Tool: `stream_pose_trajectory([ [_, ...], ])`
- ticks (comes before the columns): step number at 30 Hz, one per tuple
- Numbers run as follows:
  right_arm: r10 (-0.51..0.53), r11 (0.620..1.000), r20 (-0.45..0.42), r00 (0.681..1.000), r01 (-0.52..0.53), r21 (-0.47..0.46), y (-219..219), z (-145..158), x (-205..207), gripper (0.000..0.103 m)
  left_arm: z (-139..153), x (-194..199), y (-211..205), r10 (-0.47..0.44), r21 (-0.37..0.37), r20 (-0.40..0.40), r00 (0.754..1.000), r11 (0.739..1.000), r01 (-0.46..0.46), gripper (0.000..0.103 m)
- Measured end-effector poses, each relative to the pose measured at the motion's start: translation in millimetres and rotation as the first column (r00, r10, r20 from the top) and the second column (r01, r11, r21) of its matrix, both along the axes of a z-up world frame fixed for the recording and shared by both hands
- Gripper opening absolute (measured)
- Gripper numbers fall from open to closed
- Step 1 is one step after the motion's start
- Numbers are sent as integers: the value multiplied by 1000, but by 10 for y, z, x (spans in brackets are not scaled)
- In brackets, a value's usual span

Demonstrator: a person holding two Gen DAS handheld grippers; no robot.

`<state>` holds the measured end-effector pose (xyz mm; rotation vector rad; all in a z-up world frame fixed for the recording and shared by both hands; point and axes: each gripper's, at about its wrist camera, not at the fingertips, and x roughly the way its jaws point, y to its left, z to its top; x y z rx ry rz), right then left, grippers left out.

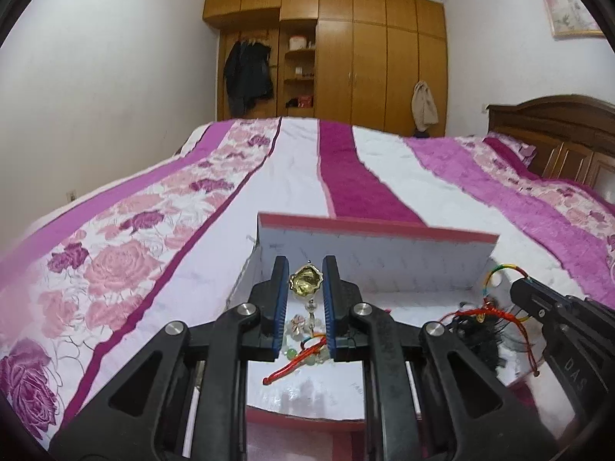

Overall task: Organize jewelry
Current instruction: 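Open left gripper to drop the pendant while right gripper releases the ring into the box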

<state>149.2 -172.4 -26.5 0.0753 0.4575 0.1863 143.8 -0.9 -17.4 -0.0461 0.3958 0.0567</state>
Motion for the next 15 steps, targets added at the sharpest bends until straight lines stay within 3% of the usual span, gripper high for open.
stream_pose_trajectory([
  [7, -13, 1000, -89, 996, 12, -13, -15, -205, 203, 5, -177, 130, 26, 3, 0, -80, 997, 1000, -3, 13],
  [8, -15, 1000, -105, 994, 13, -15, -16, -243, 228, 5, -190, 148, 27, -4, -5, -93, 996, 1000, 3, 16],
  [10, -21, 1000, -120, 992, 20, -17, -13, -288, 247, 6, -210, 167, 18, -17, -10, -111, 994, 1000, 16, 43],
  [11, -23, 1000, -139, 990, 20, -20, -10, -316, 270, 8, -211, 156, 12, -13, -9, -108, 994, 1000, 12, 48],
  [13, -16, 1000, -150, 989, 14, -15, -5, -332, 286, 26, -208, 154, 8, -11, -9, -110, 994, 1000, 10, 63],
  [15, -8, 1000, -154, 988, 6, -14, 5, -328, 286, 47, -206, 166, 22, -13, -16, -117, 993, 1000, 11, 65],
])
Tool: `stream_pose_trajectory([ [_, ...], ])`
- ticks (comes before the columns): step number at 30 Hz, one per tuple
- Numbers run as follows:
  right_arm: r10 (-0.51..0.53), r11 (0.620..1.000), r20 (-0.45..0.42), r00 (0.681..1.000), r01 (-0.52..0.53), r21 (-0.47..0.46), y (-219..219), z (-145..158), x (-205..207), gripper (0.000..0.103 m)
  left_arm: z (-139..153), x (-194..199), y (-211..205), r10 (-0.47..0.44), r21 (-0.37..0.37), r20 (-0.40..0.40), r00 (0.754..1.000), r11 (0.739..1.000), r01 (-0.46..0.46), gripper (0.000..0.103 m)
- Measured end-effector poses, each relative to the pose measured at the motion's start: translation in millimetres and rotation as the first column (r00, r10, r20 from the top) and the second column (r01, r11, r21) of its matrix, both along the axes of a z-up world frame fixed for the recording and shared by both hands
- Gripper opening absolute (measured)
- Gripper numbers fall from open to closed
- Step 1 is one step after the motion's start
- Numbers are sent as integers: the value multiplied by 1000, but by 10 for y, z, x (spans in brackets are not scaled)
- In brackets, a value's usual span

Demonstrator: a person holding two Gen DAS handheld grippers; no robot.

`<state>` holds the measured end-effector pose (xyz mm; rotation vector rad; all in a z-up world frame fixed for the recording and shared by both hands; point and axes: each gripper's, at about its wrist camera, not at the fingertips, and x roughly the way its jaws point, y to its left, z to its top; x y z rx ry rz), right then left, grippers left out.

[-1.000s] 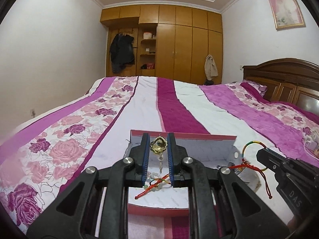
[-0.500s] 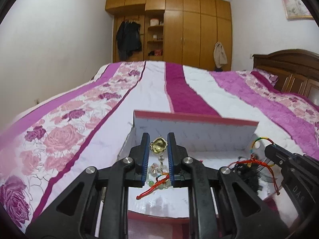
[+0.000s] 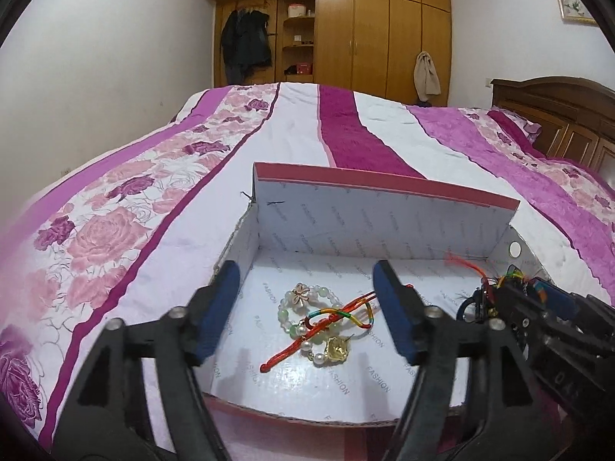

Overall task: Organize jewelry
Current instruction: 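Open left gripper to drop the pendant while right gripper releases the ring into the box, then move left tool to the green bead earring while right tool moves to the pink-flower gold hairpin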

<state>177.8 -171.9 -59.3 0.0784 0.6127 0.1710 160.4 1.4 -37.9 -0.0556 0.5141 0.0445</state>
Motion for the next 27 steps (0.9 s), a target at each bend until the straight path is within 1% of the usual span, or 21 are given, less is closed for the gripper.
stream_pose_trajectory([
  [1, 4, 1000, -2, 1000, -4, 2, 6, 5, 3, 52, 7, -7, 10, 1, -7, -1, 1000, 1000, -1, 65],
  [5, 20, 1000, 2, 1000, -20, 7, 18, 33, -36, 52, 64, -52, 53, 5, -15, 15, 1000, 1000, -5, 66],
  [8, 32, 999, 21, 999, -32, 11, 22, 93, -92, 55, 118, -120, 79, 5, -15, 37, 999, 1000, -5, 67],
  [11, 44, 999, 49, 998, -45, 28, 14, 180, -184, 59, 204, -255, 94, 8, -16, 74, 997, 1000, -7, 72],
  [13, 50, 998, 68, 996, -52, 37, 7, 231, -258, 65, 251, -331, 101, 10, -11, 96, 995, 1000, -9, 78],
  [16, 53, 997, 98, 994, -58, 53, 0, 310, -373, 72, 325, -457, 111, 6, 4, 120, 993, 1000, -7, 78],
  [22, 63, 994, 153, 986, -76, 79, -5, 474, -623, 78, 459, -771, 163, 20, -6, 186, 982, 1000, -20, 78],
  [27, 77, 992, 209, 975, -96, 81, -29, 624, -883, 79, 573, -1033, 207, 13, -27, 227, 974, 1000, -7, 78],
])
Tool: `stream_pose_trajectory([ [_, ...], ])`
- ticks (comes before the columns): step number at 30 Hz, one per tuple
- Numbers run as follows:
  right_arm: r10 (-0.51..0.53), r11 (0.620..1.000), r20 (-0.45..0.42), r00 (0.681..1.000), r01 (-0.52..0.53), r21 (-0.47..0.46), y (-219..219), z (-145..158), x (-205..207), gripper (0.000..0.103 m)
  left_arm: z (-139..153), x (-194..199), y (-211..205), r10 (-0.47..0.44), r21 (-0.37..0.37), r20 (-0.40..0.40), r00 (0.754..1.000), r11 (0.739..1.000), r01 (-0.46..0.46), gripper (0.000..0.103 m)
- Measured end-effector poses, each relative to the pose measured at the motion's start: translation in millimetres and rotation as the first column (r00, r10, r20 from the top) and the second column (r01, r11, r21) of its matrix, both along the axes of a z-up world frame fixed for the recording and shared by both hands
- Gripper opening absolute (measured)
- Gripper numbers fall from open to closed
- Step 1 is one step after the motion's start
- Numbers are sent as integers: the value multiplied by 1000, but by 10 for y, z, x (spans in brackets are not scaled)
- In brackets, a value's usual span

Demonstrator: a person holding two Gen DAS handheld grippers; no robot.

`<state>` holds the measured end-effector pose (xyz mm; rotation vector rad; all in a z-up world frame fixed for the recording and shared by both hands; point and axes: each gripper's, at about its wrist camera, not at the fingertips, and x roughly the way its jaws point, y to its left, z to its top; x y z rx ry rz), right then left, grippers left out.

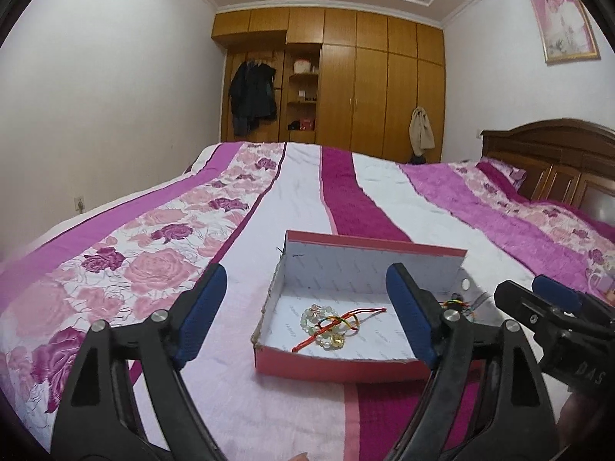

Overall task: Organize jewelry
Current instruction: 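Move left tool to the green bead earring while right tool moves to the pink-flower gold hairpin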

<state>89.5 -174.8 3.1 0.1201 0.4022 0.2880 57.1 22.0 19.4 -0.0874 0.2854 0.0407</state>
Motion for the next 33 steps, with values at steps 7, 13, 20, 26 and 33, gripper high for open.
stream_pose_trajectory([
  [7, 24, 1000, 29, 999, -24, -1, -66, 111, -339, 79, 83, -281, 23, -34, -11, -1, 999, 999, 34, 80],
  [13, 27, 999, 23, 999, -28, 17, -223, 132, -620, 79, 98, -483, 96, -72, -53, -27, 997, 996, 70, 80],
  [20, 7, 1000, -12, 1000, -7, -11, -452, 89, -914, 79, 38, -676, 63, -131, -25, -96, 987, 991, 130, 80],
  [26, -23, 999, -54, 998, 21, -43, -659, -2, -1107, 79, 8, -746, -53, -230, -6, -200, 952, 972, 234, 80],
  [33, -52, 997, -126, 991, 43, -68, -885, -158, -1231, 79, -82, -811, -130, -298, -8, -329, 896, 950, 313, 80],
])
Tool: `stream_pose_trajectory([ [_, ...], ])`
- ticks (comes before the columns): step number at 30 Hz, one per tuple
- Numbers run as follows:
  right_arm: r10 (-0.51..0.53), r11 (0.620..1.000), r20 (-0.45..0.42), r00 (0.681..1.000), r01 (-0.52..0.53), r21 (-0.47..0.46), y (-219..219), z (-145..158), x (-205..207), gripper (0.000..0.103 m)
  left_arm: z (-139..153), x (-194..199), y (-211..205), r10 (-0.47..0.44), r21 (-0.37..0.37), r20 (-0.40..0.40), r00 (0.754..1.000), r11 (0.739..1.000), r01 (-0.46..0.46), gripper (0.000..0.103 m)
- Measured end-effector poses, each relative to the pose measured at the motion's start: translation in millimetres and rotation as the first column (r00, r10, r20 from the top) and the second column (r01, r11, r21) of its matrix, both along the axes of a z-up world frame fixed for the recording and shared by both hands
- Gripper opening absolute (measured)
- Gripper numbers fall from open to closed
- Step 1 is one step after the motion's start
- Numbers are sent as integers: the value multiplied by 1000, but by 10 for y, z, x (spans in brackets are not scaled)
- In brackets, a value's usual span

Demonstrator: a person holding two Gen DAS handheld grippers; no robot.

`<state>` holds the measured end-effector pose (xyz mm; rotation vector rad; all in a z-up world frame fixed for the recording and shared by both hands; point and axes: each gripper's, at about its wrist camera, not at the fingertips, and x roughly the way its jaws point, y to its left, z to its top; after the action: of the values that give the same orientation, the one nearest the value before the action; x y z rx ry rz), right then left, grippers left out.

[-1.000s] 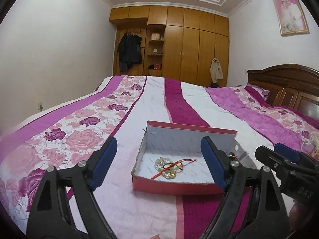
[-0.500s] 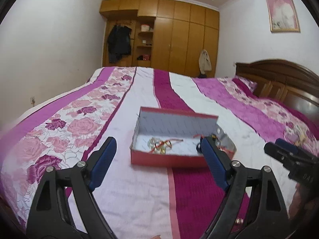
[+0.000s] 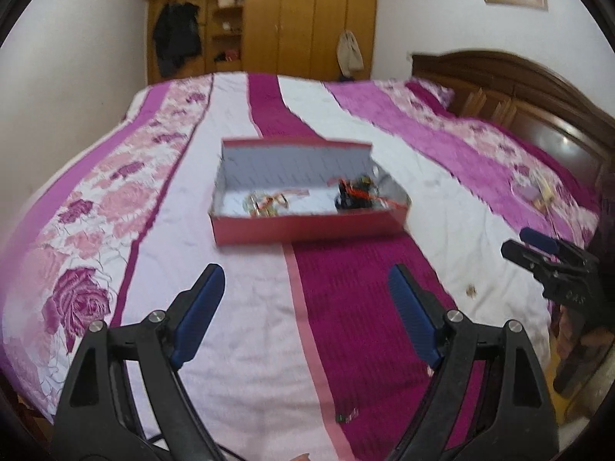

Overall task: Organize jewelry
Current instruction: 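Move left tool to the green bead earring while right tool moves to the pink-flower gold hairpin, then close left gripper on the green bead earring while right gripper closes on the hairpin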

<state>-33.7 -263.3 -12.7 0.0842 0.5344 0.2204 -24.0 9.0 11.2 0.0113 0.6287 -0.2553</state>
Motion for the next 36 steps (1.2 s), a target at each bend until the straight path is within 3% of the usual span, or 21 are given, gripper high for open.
stream_pose_trajectory([
  [8, -24, 999, -94, 995, 21, -34, -169, -252, -92, 79, -235, -53, -69, -55, 76, -142, 988, 995, 66, 79],
  [16, 23, 999, -204, 979, -29, -26, -116, -475, -150, 79, -526, -91, -151, -97, 88, -295, 951, 988, 128, 76],
  [20, 68, 997, -251, 966, -75, -16, -9, -583, -196, 79, -619, -100, -183, -116, 86, -343, 932, 984, 154, 67],
  [26, 128, 990, -298, 946, -140, -18, 159, -703, -224, 70, -808, -95, -234, -141, 71, -431, 891, 979, 189, 53],
  [31, 158, 984, -324, 933, -177, -29, 243, -755, -216, 61, -942, -80, -220, -147, 44, -491, 858, 980, 193, 34],
  [36, 194, 975, -357, 914, -218, -28, 321, -821, -191, 56, -1004, -82, -228, -167, 21, -518, 839, 978, 208, 28],
])
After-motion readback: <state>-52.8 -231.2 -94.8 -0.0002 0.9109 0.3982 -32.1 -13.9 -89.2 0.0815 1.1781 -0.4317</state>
